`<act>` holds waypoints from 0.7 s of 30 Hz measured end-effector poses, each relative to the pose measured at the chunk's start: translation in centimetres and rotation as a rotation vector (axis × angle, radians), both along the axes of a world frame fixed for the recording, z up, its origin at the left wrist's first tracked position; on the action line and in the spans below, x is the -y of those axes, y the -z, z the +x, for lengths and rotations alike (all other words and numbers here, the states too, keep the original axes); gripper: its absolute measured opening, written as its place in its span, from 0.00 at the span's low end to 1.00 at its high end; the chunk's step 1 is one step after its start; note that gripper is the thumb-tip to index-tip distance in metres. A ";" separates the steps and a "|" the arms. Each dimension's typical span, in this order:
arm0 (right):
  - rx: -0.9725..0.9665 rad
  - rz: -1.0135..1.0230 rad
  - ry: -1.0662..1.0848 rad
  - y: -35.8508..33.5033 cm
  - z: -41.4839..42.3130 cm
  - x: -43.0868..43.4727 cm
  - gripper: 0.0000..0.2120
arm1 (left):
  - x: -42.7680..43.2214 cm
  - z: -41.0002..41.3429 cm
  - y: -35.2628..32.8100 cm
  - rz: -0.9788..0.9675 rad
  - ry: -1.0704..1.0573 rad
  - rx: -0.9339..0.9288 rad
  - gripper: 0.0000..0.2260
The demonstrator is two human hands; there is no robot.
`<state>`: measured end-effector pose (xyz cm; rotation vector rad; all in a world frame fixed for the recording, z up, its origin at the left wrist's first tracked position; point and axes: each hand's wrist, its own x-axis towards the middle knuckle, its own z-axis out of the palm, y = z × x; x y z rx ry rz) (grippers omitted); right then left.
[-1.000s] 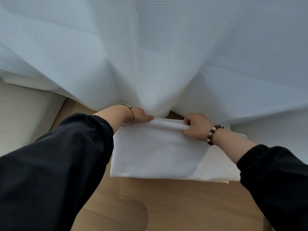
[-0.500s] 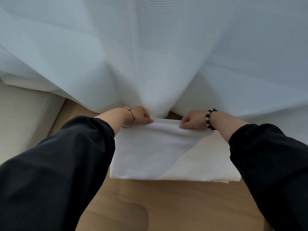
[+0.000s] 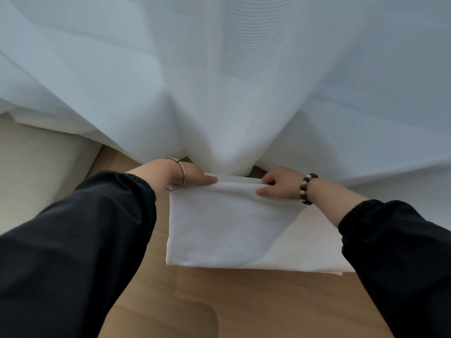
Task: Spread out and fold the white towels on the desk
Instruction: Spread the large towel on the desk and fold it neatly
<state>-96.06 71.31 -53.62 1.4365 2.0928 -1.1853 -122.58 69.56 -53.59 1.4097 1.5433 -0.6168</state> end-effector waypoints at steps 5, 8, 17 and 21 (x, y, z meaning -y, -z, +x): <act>0.046 0.042 0.049 0.5 -0.8 -0.6 0.16 | 0.1 -0.2 0.7 0.196 -0.001 0.122 0.18; 0.066 0.054 0.085 0.8 -0.9 -0.6 0.14 | -0.1 0.1 0.9 0.366 0.024 0.170 0.16; 0.063 0.281 0.141 2.8 -1.1 0.9 0.13 | 2.3 2.5 1.0 0.965 0.435 -0.197 0.12; 0.095 0.491 0.120 3.1 -1.7 2.1 0.18 | 6.8 6.1 2.7 1.109 0.236 -0.003 0.18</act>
